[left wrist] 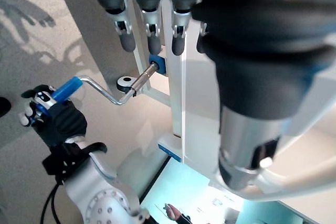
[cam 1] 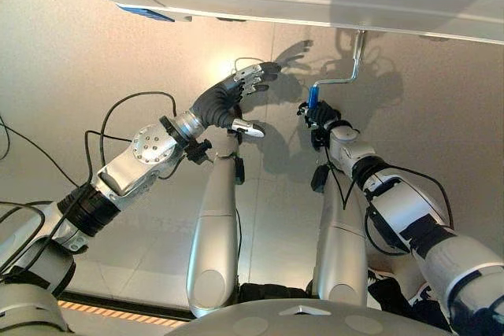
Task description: Raise the hospital bed
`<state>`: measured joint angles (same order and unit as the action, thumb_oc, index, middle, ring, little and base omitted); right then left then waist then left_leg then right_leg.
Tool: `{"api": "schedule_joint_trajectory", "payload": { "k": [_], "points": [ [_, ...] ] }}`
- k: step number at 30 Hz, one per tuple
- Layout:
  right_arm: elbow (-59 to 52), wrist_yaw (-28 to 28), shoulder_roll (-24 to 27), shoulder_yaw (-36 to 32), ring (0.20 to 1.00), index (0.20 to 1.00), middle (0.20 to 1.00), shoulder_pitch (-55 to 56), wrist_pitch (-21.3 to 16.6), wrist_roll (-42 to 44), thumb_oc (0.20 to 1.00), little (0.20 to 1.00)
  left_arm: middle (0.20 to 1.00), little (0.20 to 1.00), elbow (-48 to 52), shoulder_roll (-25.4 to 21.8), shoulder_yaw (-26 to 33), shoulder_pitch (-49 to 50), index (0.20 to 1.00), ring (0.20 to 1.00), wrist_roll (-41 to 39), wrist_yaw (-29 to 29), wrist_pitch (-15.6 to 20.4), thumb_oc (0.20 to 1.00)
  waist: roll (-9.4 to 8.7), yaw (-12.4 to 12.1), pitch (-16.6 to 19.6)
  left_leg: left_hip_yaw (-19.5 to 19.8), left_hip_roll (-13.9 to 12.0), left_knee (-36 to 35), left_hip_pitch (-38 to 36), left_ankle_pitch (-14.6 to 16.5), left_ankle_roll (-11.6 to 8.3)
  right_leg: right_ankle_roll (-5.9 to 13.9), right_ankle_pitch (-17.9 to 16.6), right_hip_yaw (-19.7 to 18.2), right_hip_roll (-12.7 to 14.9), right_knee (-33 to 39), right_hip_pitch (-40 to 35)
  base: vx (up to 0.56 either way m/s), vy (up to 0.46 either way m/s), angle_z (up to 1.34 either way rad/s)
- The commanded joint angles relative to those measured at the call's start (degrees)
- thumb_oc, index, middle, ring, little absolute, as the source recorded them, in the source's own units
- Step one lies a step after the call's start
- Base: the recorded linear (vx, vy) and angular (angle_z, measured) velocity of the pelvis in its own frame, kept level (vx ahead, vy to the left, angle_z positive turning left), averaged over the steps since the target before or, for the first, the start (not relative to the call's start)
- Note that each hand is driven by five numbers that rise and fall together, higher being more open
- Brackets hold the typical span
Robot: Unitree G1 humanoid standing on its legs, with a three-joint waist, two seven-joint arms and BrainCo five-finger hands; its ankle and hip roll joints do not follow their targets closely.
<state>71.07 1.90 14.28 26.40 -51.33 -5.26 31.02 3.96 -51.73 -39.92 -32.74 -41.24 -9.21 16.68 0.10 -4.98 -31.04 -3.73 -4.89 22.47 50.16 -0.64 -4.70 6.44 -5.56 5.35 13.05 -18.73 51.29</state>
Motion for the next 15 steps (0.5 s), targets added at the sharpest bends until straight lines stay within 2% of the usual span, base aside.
{"api": "schedule_joint_trajectory", "payload": {
  "k": [1, 4, 5, 11, 14, 15],
  "points": [
    [0.8, 3.3, 8.4, -0.6, 1.000, 1.000, 1.000, 8.3, -1.3, -0.8, 1.000, 1.000, 1.000, 1.000, 2.3, 2.5, 1.5, 2.4, 1.000, 1.000, 3.8, -1.0, 1.4, 1.000, 3.78, 3.2, 1.2, -0.1, -0.4, -1.2, -2.1, 0.3, -0.57, 2.51, 4.1, 0.9, -1.0, -2.0, -3.0, 0.00, 0.000, 0.00],
    [0.0, 3.9, 8.7, -1.6, 1.000, 1.000, 1.000, 10.7, -1.6, -0.8, 1.000, 1.000, 1.000, 1.000, -0.6, 4.7, 2.4, 4.5, 1.000, 1.000, 5.1, -0.5, 1.2, 1.000, 3.46, 3.9, 1.2, -0.3, -0.5, -2.2, -4.3, -0.1, -0.67, 2.60, 3.9, 1.0, -1.0, -1.2, -4.9, -0.03, -0.005, -0.03],
    [0.1, 4.1, 9.0, -2.3, 1.000, 1.000, 1.000, 11.1, -1.7, -1.3, 1.000, 1.000, 1.000, 1.000, -1.7, 5.6, 2.8, 4.7, 1.000, 1.000, 5.8, -0.7, 1.3, 1.000, 3.37, 4.2, 1.2, -0.8, -0.5, -3.2, -3.8, -2.2, -0.21, 2.15, 2.0, 1.3, -0.8, -0.2, -4.5, -0.08, -0.003, -0.05],
    [0.5, 3.7, 9.7, -6.4, 1.000, 1.000, 1.000, 20.1, -1.7, -2.1, 1.000, 1.000, 1.000, 1.000, -14.6, 12.5, 4.6, 9.5, 1.000, 1.000, 9.6, -1.0, 0.8, 1.000, 2.50, 5.3, 1.2, -1.0, -0.5, -5.5, -13.2, -2.0, -0.35, 2.47, 2.2, 1.7, -0.4, 1.2, -13.6, 0.00, 0.003, -0.10],
    [1.2, 3.5, 10.1, -8.4, 1.000, 1.000, 1.000, 23.1, -1.5, -2.5, 1.000, 1.000, 1.000, 1.000, -19.0, 14.3, 5.5, 11.0, 1.000, 1.000, 11.6, -0.9, 0.7, 1.000, 2.17, 5.6, 1.2, -0.9, -0.5, -6.6, -17.4, -1.8, -0.41, 2.68, 2.2, 1.9, -0.3, 2.3, -17.8, 0.05, -0.009, -0.04],
    [1.7, 3.0, 10.5, -10.2, 1.000, 1.000, 1.000, 26.1, -1.5, -3.3, 1.000, 1.000, 1.000, 1.000, -23.6, 15.9, 6.9, 12.9, 1.000, 1.000, 13.1, -1.1, 0.6, 1.000, 1.89, 5.7, 1.2, -1.1, -0.6, -7.8, -21.6, -1.5, -0.50, 2.89, 2.3, 2.3, -0.3, 3.5, -21.9, 0.07, -0.005, 0.01]
  ]
}}
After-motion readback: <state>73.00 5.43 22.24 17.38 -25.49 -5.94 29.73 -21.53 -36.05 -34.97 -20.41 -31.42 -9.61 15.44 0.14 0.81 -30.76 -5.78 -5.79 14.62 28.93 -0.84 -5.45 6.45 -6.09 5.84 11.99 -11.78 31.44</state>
